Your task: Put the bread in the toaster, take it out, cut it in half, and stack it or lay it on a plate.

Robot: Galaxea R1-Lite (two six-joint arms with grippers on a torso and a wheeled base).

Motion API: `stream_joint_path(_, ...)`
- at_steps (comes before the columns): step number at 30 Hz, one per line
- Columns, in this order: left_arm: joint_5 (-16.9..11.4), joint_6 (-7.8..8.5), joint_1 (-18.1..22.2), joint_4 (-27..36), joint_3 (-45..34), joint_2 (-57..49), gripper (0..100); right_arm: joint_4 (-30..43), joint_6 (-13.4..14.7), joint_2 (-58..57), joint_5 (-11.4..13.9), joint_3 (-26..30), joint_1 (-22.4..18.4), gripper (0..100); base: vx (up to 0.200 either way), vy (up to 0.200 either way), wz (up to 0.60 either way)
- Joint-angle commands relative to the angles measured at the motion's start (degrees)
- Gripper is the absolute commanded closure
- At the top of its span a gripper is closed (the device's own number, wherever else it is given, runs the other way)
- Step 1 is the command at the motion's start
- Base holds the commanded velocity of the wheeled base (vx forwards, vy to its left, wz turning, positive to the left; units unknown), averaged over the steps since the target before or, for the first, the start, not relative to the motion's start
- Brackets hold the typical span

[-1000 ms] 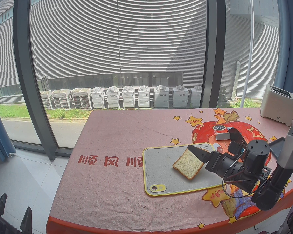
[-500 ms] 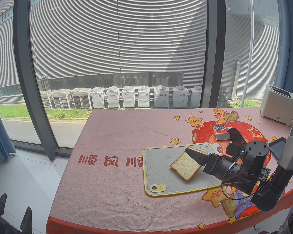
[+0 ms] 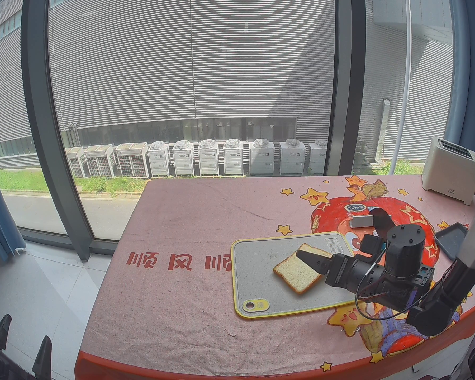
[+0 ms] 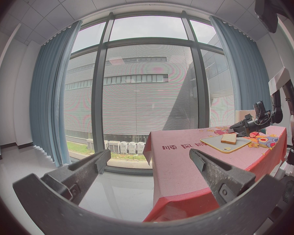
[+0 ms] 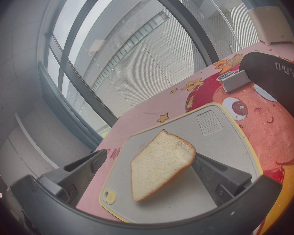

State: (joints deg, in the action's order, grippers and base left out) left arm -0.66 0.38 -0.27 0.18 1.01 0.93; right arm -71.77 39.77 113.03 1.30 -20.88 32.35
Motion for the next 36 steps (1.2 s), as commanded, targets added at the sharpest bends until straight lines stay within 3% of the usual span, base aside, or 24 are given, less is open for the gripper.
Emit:
stream_joint_path(1, 0.04, -0.11, 0.0, -0.01, -1.01, -0.93, 0, 9.54, -1.62, -5.37, 0.01, -6.45, 0.52, 0, 0.0, 0.0, 0.0)
stream_joint_path(4, 0.04, -0.2, 0.0, -0.01, -1.01, -0.93, 0, 18.86, -1.62, -8.79, 0.01, -10.76, 1.13, 0, 0.0, 0.0, 0.0)
stream_joint_path(9, 0.04, -0.2, 0.0, -0.01, -1.01, -0.93, 0, 29.49, -1.62, -12.48, -0.25, -13.39, 1.22, 0, 0.0, 0.0, 0.0)
stream_joint_path(19, 0.04, -0.03, 0.0, -0.01, -1.01, -0.93, 0, 41.53, -0.92, -14.42, -0.25, -14.36, 1.04, 0, 0.0, 0.0, 0.0)
stream_joint_path(31, 0.04, -0.11, 0.0, -0.09, -1.01, -0.93, 0, 49.97, -0.74, -23.38, -0.34, -14.45, 1.04, 0, 0.0, 0.0, 0.0)
stream_joint_path(36, 0.04, -0.03, 0.0, -0.01, -1.01, -0.93, 0, 50.14, -1.53, -27.43, -0.34, -12.87, 0.61, 0, 0.0, 0.0, 0.0)
